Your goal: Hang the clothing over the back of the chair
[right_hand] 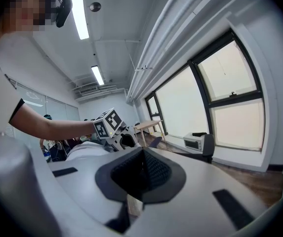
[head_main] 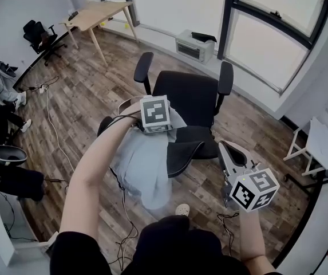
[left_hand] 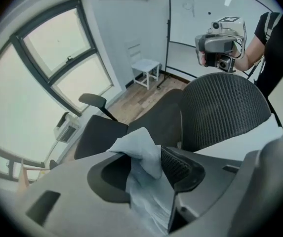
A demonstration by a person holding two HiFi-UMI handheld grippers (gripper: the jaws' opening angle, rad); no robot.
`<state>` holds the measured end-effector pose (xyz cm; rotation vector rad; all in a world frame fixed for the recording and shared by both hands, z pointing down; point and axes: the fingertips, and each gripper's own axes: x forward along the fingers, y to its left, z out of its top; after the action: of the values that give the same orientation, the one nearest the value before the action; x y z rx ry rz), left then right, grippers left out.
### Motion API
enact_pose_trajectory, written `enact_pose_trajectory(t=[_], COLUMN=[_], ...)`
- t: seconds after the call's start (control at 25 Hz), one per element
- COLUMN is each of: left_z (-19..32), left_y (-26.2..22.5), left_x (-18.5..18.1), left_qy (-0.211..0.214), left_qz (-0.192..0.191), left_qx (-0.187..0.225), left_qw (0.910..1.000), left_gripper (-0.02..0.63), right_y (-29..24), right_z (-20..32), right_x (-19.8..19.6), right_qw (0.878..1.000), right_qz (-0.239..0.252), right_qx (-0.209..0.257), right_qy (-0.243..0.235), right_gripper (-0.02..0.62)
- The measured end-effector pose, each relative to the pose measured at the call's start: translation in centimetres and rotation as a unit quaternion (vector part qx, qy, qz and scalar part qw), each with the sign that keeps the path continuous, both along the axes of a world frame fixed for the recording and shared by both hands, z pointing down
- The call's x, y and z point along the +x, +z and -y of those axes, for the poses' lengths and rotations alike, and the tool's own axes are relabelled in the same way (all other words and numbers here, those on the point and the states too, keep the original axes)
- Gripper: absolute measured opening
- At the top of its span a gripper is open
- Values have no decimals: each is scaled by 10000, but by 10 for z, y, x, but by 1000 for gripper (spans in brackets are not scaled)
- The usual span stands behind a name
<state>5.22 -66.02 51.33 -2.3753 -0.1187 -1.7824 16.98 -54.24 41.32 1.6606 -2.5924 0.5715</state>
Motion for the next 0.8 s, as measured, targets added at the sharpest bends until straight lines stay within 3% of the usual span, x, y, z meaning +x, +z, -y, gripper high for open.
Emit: enact_pose_trajectory(t=[0.16, 0.48, 0.64, 0.8], left_z=[-19, -30, -33, -33], left_y=[-13, -37, -47, -68], left_x=[-12, -26, -25, -29], left_qy=[235, 308, 274, -101], left_qz=[433, 654, 595, 298], left_qx=[-217, 24, 234, 414], left_qw=[9985, 9974, 9976, 9986], left_gripper=[204, 206, 206, 204], right_y=[-3, -10, -13, -21], right_z=[-9, -22, -26, -30], right_x=[-4, -7, -10, -10], right_qw=[10000, 9998, 9997, 9994], right_qz=[-18, -5, -20, -30], right_qx=[81, 210, 250, 322], right_qy=[-4, 6, -65, -150], right_gripper=[0, 0, 0, 0])
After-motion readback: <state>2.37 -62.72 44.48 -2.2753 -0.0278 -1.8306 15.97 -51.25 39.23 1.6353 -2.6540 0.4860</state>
